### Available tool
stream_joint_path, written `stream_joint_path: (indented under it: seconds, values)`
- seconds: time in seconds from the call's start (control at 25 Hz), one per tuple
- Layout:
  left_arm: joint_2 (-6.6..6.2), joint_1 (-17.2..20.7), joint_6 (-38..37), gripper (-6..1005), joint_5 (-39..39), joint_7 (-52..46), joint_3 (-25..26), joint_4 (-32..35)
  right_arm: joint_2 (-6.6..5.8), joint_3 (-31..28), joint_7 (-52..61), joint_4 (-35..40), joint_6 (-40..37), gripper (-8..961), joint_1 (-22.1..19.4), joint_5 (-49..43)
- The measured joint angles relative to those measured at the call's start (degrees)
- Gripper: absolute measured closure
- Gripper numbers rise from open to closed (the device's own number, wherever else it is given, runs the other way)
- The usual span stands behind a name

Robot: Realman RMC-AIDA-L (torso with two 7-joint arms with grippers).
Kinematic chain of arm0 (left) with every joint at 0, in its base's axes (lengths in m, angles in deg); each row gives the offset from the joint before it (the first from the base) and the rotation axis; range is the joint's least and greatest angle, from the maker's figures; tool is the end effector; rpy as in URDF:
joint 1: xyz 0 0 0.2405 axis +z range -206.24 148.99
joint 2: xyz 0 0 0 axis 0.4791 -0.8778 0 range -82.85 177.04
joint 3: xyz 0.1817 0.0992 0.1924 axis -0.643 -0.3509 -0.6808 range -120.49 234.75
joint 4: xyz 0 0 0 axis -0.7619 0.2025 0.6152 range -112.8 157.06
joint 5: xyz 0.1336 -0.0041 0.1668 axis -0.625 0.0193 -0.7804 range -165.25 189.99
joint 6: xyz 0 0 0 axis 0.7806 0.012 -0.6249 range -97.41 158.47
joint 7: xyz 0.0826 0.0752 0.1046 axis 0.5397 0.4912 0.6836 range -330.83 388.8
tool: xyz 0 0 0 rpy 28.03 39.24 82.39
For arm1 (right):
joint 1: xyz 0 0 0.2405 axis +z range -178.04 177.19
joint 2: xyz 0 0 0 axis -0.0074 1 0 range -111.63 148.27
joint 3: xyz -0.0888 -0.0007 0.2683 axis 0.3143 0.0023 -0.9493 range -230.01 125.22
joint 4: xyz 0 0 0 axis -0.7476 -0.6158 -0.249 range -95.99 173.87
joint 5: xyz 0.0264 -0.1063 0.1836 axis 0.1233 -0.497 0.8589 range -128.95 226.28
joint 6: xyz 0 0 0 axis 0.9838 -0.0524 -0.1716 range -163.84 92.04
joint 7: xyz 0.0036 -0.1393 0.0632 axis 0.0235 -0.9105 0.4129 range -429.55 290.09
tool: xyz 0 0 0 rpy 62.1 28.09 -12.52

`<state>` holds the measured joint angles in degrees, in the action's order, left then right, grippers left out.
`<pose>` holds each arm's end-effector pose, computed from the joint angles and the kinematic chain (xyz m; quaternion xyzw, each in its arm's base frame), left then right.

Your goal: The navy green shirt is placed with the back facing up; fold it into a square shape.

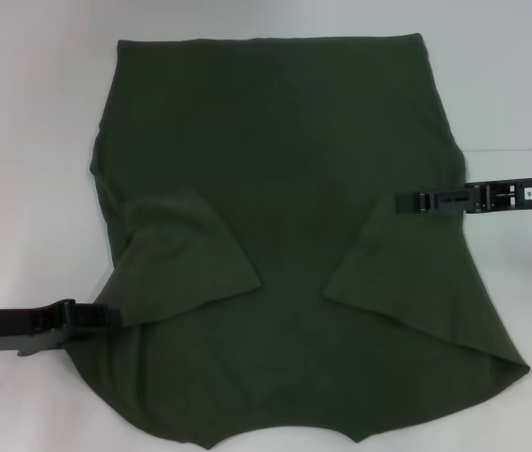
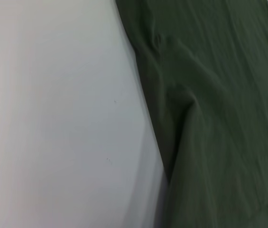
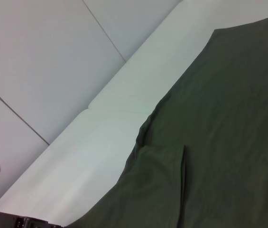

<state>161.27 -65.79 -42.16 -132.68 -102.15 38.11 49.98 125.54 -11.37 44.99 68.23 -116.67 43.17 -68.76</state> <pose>-0.3578 0.3768 -0.0037 -0.7032 -0.6738 -0.1476 0.1725 0.2580 0.4359 0.0414 -0.8686 0.4341 0.2007 0.1298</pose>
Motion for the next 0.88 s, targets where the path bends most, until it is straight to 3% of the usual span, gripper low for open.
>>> stream_joint_path:
  seconds: [0.4,0.84,0.88]
  values:
    - [0.0,-0.1,-0.1,458,0.1,-0.1,0.0,0.0,0.0,-0.1,0.0,0.1,0.0,21,0.0,0.0]
    - [-0.22,-0.2,0.0,464,0.8,-0.8,0.0,0.3,0.0,0.0,0.0,0.1,0.0,22,0.1,0.2]
    - [-0.28,-0.2,0.0,500,0.7,-1.1,0.0,0.3,0.0,0.1,0.0,0.1,0.0,22,0.1,0.2]
